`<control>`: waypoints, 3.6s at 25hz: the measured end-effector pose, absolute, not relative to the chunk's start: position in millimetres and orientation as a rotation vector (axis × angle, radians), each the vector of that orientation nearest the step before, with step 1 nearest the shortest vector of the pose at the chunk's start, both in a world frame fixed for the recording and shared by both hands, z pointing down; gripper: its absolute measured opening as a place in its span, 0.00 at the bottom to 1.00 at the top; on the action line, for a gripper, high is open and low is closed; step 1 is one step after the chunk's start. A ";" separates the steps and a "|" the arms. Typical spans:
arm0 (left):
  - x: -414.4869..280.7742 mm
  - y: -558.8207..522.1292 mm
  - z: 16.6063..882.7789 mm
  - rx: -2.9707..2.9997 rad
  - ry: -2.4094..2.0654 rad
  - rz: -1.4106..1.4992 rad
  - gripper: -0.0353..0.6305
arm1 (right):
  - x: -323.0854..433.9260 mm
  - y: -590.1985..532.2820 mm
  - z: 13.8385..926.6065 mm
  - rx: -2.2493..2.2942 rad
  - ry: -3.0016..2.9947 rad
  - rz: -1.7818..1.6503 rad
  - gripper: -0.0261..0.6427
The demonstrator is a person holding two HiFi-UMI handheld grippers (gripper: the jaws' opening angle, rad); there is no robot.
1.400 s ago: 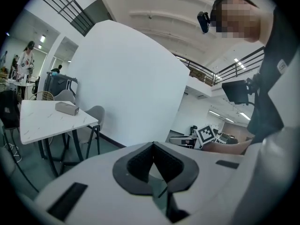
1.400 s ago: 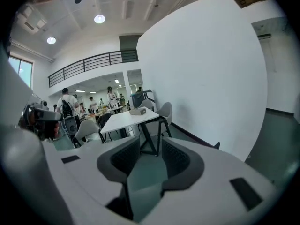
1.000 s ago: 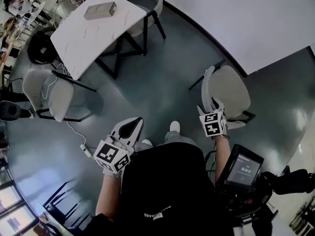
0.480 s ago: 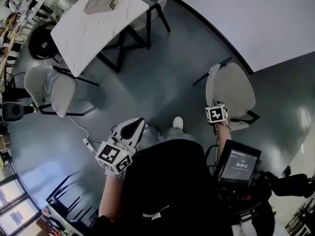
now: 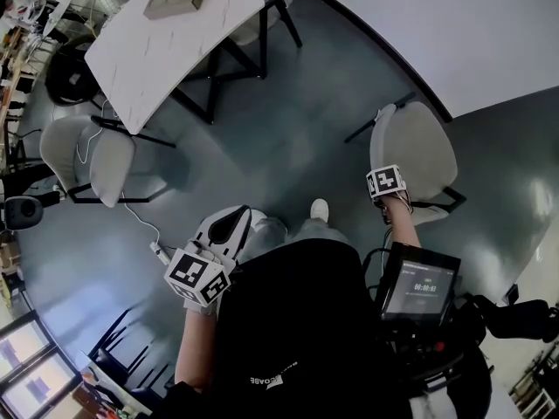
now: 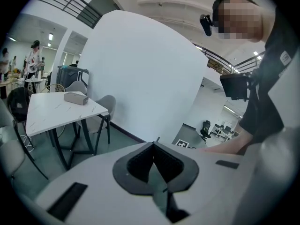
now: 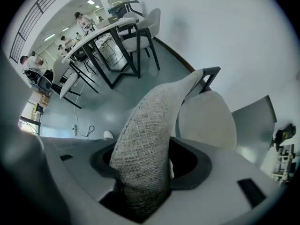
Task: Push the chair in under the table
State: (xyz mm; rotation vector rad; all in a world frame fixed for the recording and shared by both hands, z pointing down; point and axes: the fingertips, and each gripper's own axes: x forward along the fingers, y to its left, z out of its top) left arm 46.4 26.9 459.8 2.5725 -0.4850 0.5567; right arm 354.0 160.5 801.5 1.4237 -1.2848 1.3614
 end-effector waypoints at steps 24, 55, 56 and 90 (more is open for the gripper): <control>4.0 36.9 475.1 2.491 -0.588 0.538 0.06 | 318.6 91.8 805.1 1.404 -1.161 1.236 0.22; -149.3 106.0 468.1 2.068 -1.201 0.128 0.06 | 178.8 1.1 805.5 1.150 -1.352 1.061 0.30; -150.0 109.6 468.0 2.060 -1.216 0.120 0.06 | 171.5 -0.8 805.3 1.132 -1.363 1.049 0.30; -252.1 182.1 477.3 1.789 -1.516 -0.068 0.06 | -79.4 -29.1 797.1 0.574 -1.596 0.646 0.36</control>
